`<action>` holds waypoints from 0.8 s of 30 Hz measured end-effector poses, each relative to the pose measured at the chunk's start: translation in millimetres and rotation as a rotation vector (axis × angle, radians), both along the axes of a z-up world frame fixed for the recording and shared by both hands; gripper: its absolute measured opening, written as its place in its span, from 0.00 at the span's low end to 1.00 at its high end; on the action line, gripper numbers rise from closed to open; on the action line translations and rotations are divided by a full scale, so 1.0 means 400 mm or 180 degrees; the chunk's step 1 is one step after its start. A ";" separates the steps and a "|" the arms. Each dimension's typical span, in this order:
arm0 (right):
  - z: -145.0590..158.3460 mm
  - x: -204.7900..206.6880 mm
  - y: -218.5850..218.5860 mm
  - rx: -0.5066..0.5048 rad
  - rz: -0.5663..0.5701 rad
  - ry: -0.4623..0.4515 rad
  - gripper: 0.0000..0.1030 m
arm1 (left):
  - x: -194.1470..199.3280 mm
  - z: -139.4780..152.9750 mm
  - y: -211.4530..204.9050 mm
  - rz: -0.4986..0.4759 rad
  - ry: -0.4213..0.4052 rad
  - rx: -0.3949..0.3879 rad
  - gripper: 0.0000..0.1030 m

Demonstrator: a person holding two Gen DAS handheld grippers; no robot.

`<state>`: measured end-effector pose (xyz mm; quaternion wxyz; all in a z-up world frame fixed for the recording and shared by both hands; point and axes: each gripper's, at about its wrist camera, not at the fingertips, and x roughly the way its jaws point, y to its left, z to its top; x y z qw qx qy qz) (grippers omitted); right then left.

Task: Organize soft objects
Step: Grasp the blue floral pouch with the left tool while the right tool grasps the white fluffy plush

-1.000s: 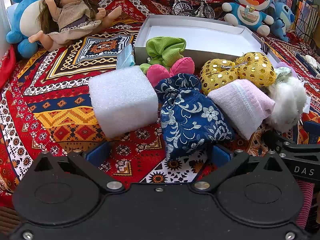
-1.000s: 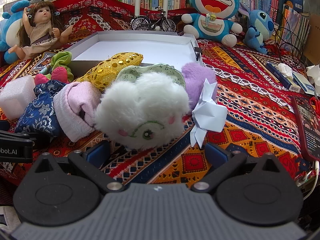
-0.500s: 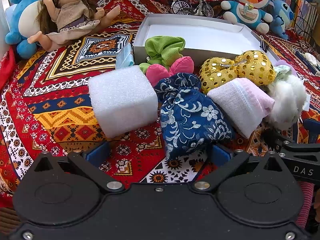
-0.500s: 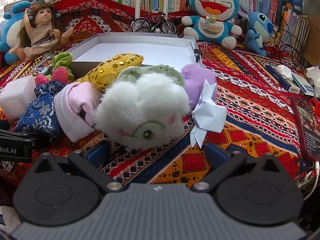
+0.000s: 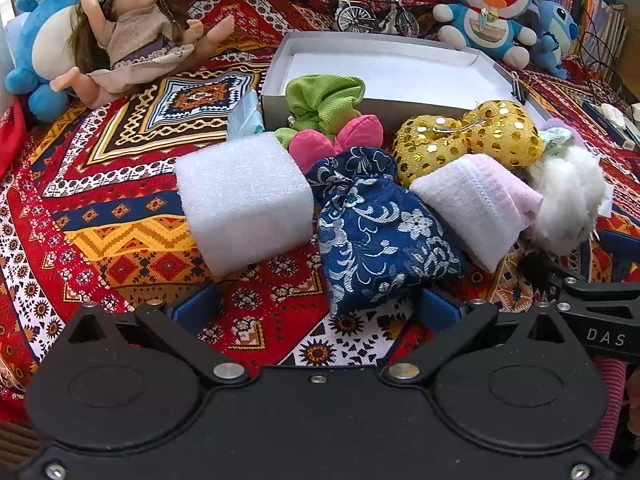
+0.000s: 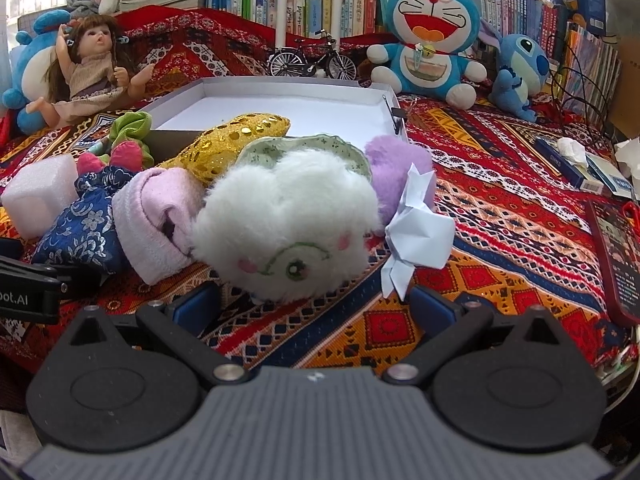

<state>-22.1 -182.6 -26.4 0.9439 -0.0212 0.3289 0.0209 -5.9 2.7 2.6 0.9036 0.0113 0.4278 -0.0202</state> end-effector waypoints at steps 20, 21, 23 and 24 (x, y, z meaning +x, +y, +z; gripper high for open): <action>0.053 -0.028 0.014 -0.0050 0.0307 -0.0559 0.98 | -0.025 0.070 -0.045 -0.0344 -0.0430 -0.0123 0.73; 0.055 -0.026 0.015 -0.0049 0.0325 -0.0567 0.97 | -0.022 0.069 -0.041 -0.0338 -0.0415 -0.0156 0.72; 0.053 -0.022 0.016 -0.0054 0.0347 -0.0559 0.95 | -0.016 0.067 -0.038 -0.0335 -0.0412 -0.0174 0.72; 0.051 -0.020 0.016 -0.0044 0.0354 -0.0552 0.94 | -0.009 0.065 -0.038 -0.0334 -0.0402 -0.0166 0.72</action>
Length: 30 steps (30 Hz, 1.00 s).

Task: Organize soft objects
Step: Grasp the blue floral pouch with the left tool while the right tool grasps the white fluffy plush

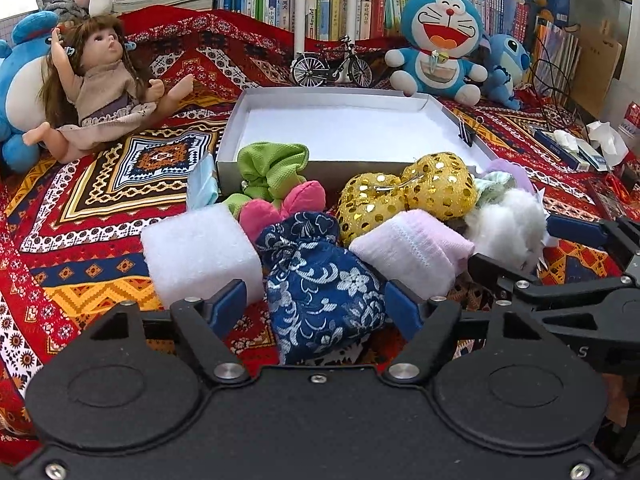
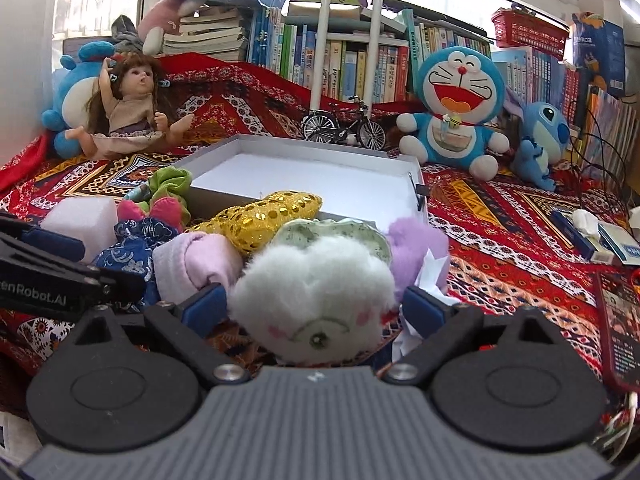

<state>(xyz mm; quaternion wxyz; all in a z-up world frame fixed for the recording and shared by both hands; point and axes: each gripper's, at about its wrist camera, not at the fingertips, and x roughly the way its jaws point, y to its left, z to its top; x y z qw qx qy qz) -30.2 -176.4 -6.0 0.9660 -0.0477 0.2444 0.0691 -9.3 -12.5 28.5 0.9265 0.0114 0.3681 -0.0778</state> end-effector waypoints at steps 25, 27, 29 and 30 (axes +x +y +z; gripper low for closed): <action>-0.018 0.014 0.006 -0.0050 0.0021 0.0004 0.80 | 0.020 -0.025 -0.001 -0.0051 0.0087 -0.0116 0.62; -0.021 0.015 0.002 -0.0025 0.0026 0.0002 0.80 | 0.024 -0.033 -0.003 -0.0058 0.0130 -0.0126 0.62; -0.021 0.015 0.000 0.0014 0.0021 -0.0004 0.80 | 0.024 -0.037 -0.006 -0.0061 0.0142 -0.0142 0.62; -0.021 0.015 -0.001 0.0028 0.0019 -0.0009 0.81 | 0.023 -0.038 -0.009 -0.0068 0.0137 -0.0135 0.62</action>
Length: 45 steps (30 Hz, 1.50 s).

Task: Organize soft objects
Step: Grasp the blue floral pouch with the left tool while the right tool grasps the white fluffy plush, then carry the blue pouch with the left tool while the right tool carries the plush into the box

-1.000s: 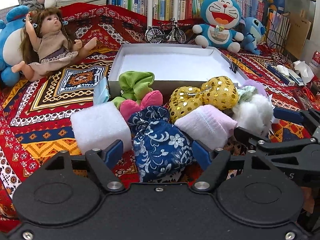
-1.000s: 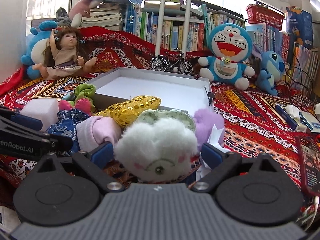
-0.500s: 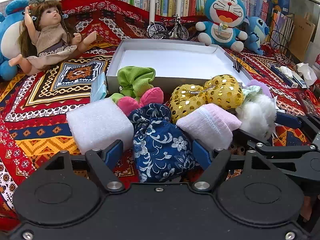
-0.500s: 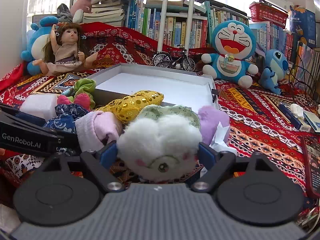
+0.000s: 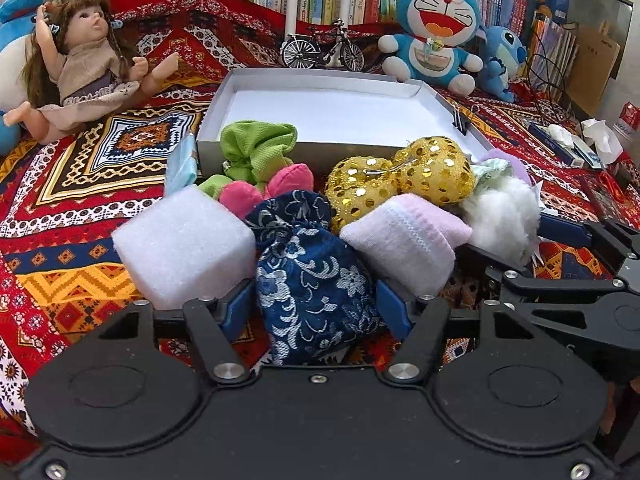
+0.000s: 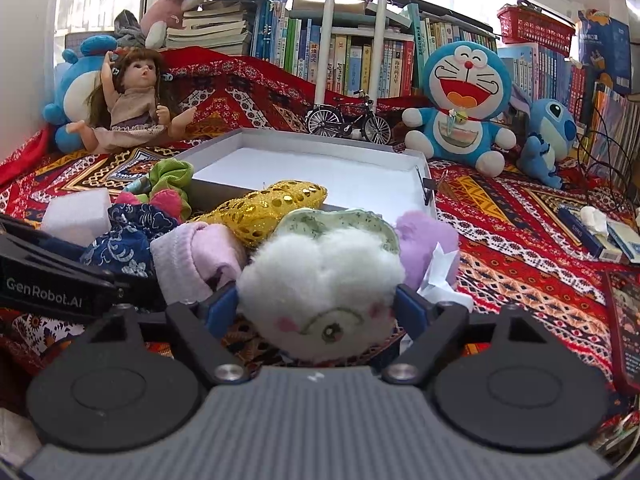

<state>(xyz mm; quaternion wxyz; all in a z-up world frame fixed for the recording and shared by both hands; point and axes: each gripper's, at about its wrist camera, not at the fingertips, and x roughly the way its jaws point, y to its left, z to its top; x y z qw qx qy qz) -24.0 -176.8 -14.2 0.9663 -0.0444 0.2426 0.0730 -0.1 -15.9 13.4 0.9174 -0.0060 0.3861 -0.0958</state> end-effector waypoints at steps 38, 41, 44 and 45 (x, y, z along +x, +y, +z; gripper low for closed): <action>0.049 -0.034 -0.019 0.0248 0.0023 -0.0197 0.80 | -0.031 0.060 0.015 -0.0099 -0.0124 -0.0155 0.38; 0.046 -0.035 -0.024 0.0281 -0.0005 -0.0180 0.80 | -0.038 0.059 0.016 -0.0100 -0.0106 -0.0156 0.38; 0.043 -0.036 -0.029 0.0302 -0.0029 -0.0172 0.80 | -0.048 0.059 0.018 -0.0097 -0.0101 -0.0142 0.38; 0.043 -0.035 -0.031 0.0304 -0.0040 -0.0169 0.80 | -0.050 0.058 0.019 -0.0101 -0.0099 -0.0137 0.38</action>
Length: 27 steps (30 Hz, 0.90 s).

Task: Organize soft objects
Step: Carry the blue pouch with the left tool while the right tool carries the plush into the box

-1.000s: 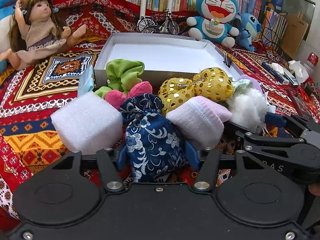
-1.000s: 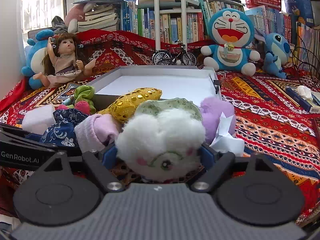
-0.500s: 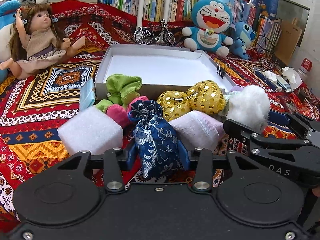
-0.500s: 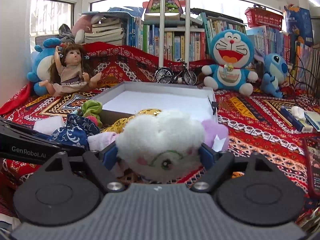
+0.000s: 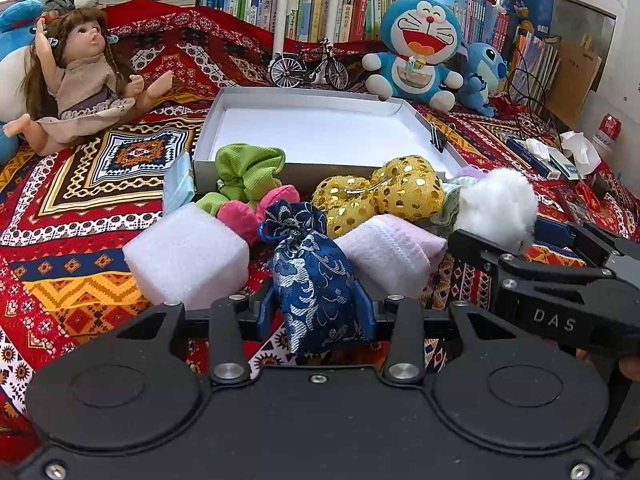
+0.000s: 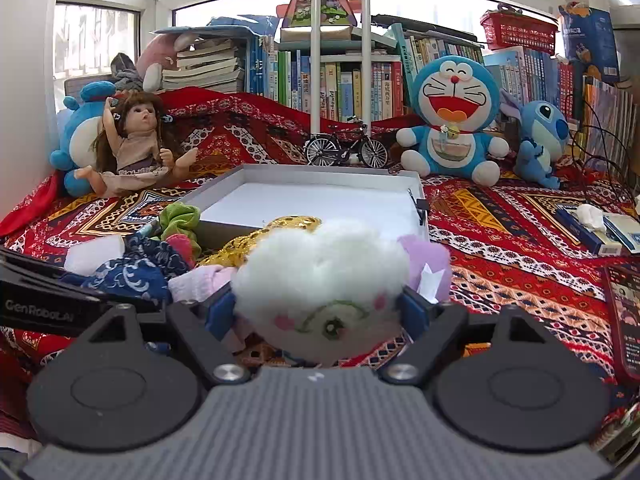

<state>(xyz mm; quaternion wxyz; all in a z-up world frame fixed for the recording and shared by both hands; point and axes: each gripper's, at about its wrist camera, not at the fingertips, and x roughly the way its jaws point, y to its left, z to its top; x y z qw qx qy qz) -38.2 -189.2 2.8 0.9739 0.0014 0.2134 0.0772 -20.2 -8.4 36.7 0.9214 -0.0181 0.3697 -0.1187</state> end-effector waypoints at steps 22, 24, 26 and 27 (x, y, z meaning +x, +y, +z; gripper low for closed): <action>0.014 0.001 -0.012 0.0016 -0.0152 -0.0064 0.79 | 0.002 -0.004 -0.012 -0.0182 -0.0030 0.0008 0.34; 0.024 0.002 -0.020 0.0060 -0.0197 -0.0108 0.79 | -0.005 0.018 -0.005 -0.0193 -0.0107 -0.0029 0.34; 0.034 0.004 -0.028 0.0095 -0.0226 -0.0143 0.79 | -0.006 0.039 0.004 -0.0178 -0.0187 -0.0098 0.34; 0.040 0.006 -0.031 0.0105 -0.0237 -0.0153 0.79 | -0.003 0.049 0.011 -0.0169 -0.0211 -0.0157 0.34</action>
